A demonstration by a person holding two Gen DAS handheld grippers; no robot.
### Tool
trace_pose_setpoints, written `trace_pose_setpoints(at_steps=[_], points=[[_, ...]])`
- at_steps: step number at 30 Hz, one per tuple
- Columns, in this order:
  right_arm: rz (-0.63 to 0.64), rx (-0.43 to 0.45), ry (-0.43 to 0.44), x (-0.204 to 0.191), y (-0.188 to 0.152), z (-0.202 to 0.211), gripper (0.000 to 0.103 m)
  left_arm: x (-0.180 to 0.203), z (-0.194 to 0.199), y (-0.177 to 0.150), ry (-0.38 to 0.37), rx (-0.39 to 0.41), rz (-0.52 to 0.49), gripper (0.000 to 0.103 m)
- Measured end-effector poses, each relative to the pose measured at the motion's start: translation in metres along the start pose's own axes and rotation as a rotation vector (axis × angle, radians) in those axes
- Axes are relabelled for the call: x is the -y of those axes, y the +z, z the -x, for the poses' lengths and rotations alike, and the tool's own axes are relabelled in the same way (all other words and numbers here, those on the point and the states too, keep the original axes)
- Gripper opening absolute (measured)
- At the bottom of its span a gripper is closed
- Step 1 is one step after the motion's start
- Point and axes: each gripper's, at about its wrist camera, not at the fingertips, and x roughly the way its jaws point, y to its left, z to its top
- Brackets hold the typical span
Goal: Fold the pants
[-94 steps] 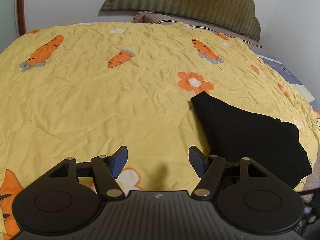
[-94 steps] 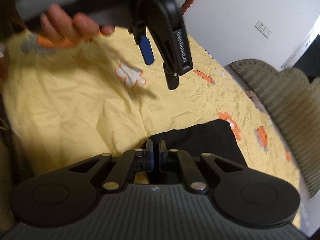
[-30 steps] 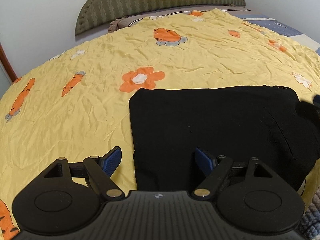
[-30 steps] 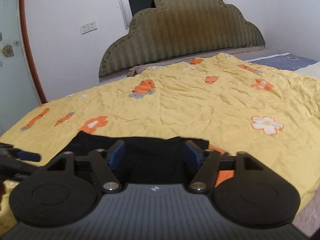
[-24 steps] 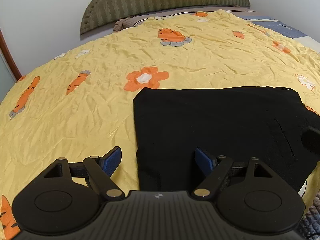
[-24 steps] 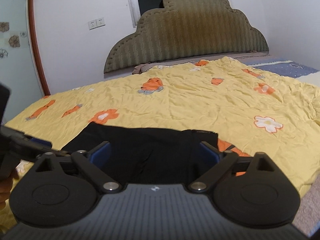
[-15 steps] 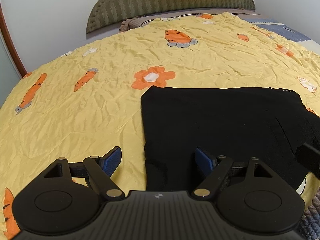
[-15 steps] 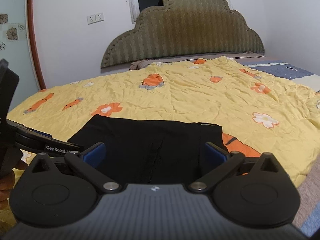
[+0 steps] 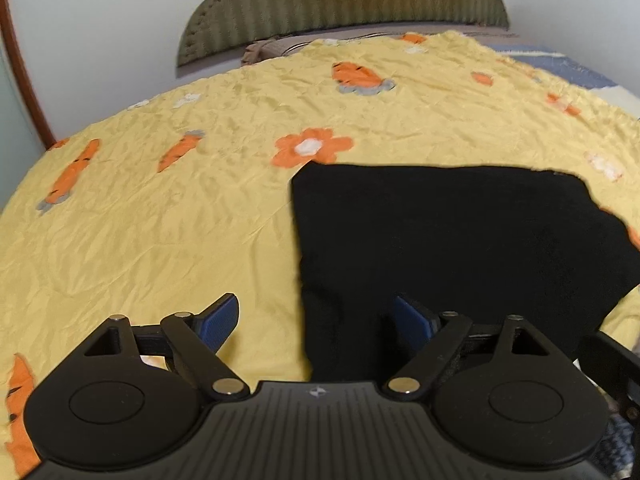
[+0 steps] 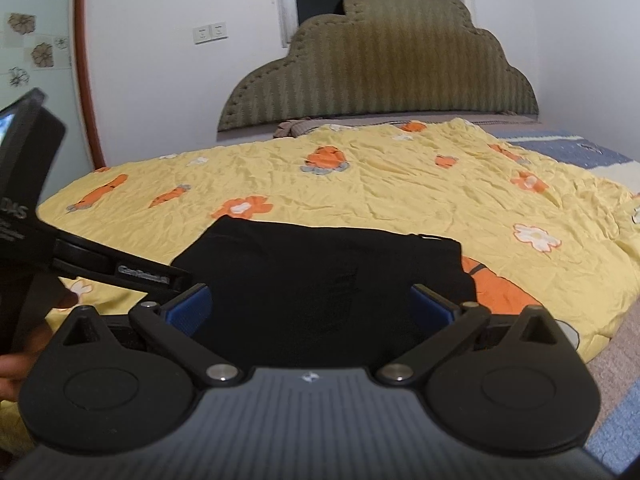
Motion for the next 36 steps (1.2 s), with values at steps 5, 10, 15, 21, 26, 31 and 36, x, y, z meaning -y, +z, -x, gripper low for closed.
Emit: trace_pose_setpoints(at_steps=[5, 10, 15, 21, 26, 31, 36], points=[[0.019, -0.005, 0.015, -0.018, -0.007, 0.007, 0.103, -0.01, 0.003, -0.013, 0.018, -0.012, 0.025, 0.085], [0.035, -0.022, 0.03, -0.033, -0.015, 0.01, 0.103, -0.019, 0.007, -0.022, 0.006, -0.033, 0.062, 0.085], [0.064, -0.016, -0.003, -0.043, -0.021, 0.017, 0.103, -0.018, 0.015, -0.028, -0.02, -0.031, 0.061, 0.085], [0.05, -0.025, -0.044, -0.04, -0.026, 0.025, 0.103, -0.012, 0.023, -0.033, -0.055, -0.04, 0.063, 0.085], [0.038, -0.028, -0.084, -0.035, -0.03, 0.033, 0.103, 0.001, 0.033, -0.042, -0.106, -0.052, 0.043, 0.085], [0.032, -0.03, -0.119, -0.033, -0.037, 0.044, 0.103, 0.015, 0.04, -0.05, -0.124, -0.056, -0.004, 0.085], [0.022, -0.033, -0.122, -0.029, -0.041, 0.05, 0.103, 0.018, 0.047, -0.051, -0.125, -0.042, -0.01, 0.085]])
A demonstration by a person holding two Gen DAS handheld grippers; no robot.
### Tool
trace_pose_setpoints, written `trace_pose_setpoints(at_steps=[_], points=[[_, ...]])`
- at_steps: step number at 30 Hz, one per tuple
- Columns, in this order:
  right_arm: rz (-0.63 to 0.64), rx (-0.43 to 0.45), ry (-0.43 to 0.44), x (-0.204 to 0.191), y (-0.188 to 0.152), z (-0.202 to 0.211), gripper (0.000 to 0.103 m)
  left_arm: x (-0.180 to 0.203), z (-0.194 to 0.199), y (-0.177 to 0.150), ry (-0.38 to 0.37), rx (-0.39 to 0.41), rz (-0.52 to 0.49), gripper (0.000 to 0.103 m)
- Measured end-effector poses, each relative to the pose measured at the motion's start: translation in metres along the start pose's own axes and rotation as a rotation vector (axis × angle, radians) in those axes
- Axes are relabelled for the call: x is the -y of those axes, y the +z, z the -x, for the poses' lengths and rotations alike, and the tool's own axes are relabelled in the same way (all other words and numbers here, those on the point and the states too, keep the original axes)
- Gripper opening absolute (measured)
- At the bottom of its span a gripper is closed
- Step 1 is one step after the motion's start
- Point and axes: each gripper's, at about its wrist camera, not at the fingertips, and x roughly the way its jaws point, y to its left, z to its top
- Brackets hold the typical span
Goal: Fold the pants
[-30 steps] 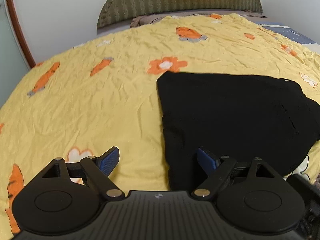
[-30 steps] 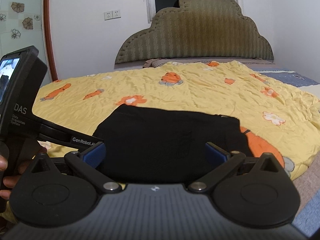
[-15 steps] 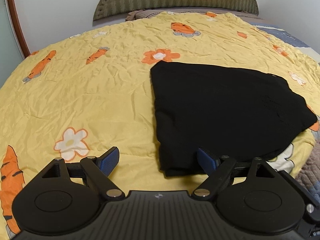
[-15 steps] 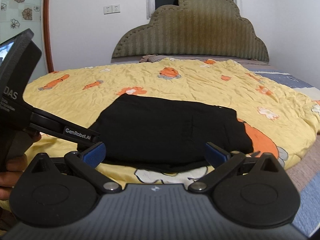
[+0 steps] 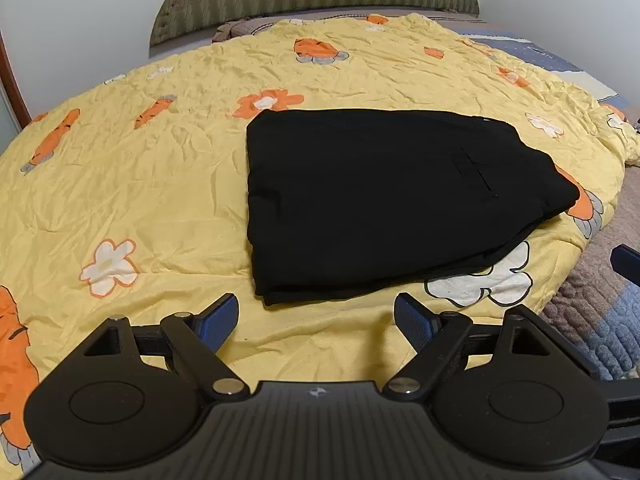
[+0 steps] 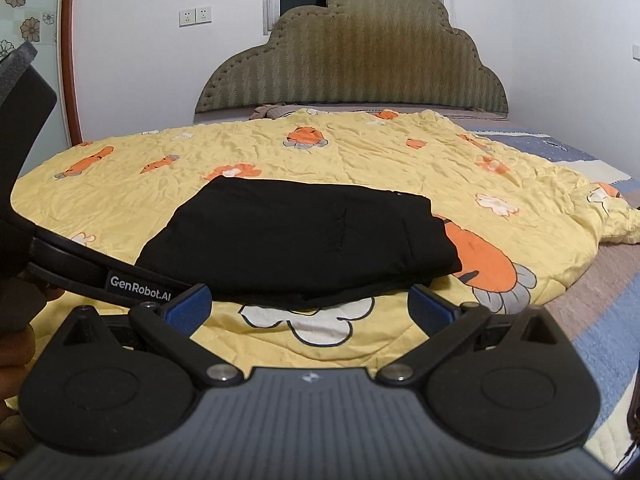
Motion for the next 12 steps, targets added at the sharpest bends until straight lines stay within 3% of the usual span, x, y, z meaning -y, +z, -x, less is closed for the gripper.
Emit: trace_pose_setpoints(at_steps=[12], points=[[0.006, 0.012, 0.002, 0.0002, -0.0005, 0.0023, 0.103, 0.0018, 0.0052, -0.0008, 0.005, 0.009, -0.007, 0.085]])
